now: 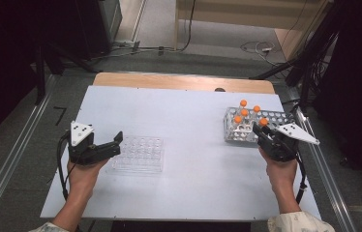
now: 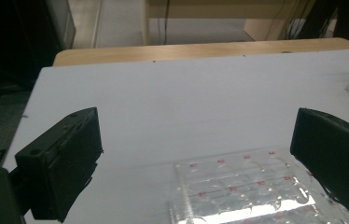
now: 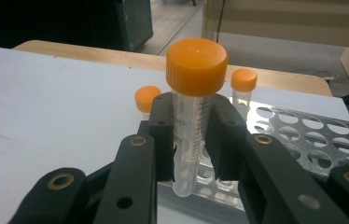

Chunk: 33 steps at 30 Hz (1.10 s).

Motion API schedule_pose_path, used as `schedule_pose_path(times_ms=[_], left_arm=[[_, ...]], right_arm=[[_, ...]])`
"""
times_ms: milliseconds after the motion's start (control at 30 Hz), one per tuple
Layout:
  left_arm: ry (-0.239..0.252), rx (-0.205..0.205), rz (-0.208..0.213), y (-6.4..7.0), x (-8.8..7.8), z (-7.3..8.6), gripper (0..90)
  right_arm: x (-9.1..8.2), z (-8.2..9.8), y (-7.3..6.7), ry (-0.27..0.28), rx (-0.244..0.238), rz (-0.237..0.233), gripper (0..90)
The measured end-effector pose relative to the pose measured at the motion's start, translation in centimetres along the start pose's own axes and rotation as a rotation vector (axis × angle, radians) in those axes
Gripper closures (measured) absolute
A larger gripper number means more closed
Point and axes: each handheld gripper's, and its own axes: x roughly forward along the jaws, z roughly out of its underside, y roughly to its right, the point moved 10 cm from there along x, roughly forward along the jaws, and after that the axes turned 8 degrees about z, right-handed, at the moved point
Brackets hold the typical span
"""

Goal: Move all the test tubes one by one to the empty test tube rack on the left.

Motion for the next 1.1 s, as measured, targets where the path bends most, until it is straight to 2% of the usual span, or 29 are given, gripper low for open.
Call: schedule_pose_path(times_ms=[100,133,167,267,300,333,400,500,533,567,600,633,700,800,900,967,1000,1100], left_arm=[[-0.009,0.027,0.024,1.4,0.7,-0.1,2.9],[-0.012,0.043,0.051,2.5,1.0,-0.2,2.9],[-0.012,0.043,0.051,2.5,1.0,-0.2,3.1],[-0.018,0.067,0.094,4.2,1.5,-0.3,4.1],[-0.021,0.093,0.112,5.3,1.9,-0.4,4.1],[-0.021,0.093,0.112,5.3,1.9,-0.4,4.2],[-0.019,0.117,0.132,6.3,2.2,-0.4,4.8],[-0.021,0.127,0.157,7.6,2.7,-0.5,4.9],[-0.023,0.134,0.162,7.9,2.9,-0.6,4.9],[-0.028,0.144,0.175,8.7,3.2,-0.5,4.9],[-0.028,0.144,0.175,8.7,3.2,-0.5,4.9],[-0.035,0.155,0.184,9.5,3.5,-0.5,4.8],[-0.031,0.164,0.186,9.9,3.6,-0.5,4.8],[-0.037,0.187,0.219,11.4,3.9,-0.4,4.8],[-0.043,0.184,0.239,12.6,4.3,-0.3,4.3],[-0.060,0.165,0.258,13.3,4.6,-0.1,3.8],[-0.066,0.157,0.272,13.7,4.7,0.1,3.2],[-0.086,0.155,0.307,14.8,5.1,0.5,3.2]], right_arm=[[0.1,0.3,-0.8,-0.009,-0.007,-0.015,71.2],[0.1,0.3,-1.1,-0.011,-0.014,-0.022,71.2],[0.0,0.4,-1.4,-0.013,-0.019,-0.028,71.2],[-0.1,0.5,-2.0,-0.012,-0.030,-0.043,71.2],[-0.1,0.5,-2.6,-0.014,-0.042,-0.055,71.2],[-0.1,0.5,-2.6,-0.014,-0.042,-0.055,71.2],[-0.1,0.7,-3.5,-0.022,-0.050,-0.077,71.2],[0.0,0.9,-4.1,-0.027,-0.059,-0.088,71.2],[0.0,1.1,-4.7,-0.034,-0.065,-0.104,71.2],[0.0,1.1,-4.9,-0.033,-0.073,-0.112,71.2],[0.0,1.2,-5.2,-0.035,-0.073,-0.117,71.2],[0.0,1.2,-5.4,-0.035,-0.077,-0.124,71.2],[0.0,1.2,-5.7,-0.038,-0.078,-0.129,71.2],[0.0,1.4,-6.7,-0.041,-0.086,-0.154,71.2],[-0.1,1.7,-7.8,-0.048,-0.094,-0.180,71.2],[0.0,1.8,-8.2,-0.051,-0.105,-0.187,71.2],[-0.1,2.2,-9.0,-0.059,-0.118,-0.204,71.2],[-0.1,2.6,-10.2,-0.067,-0.135,-0.226,71.2]])
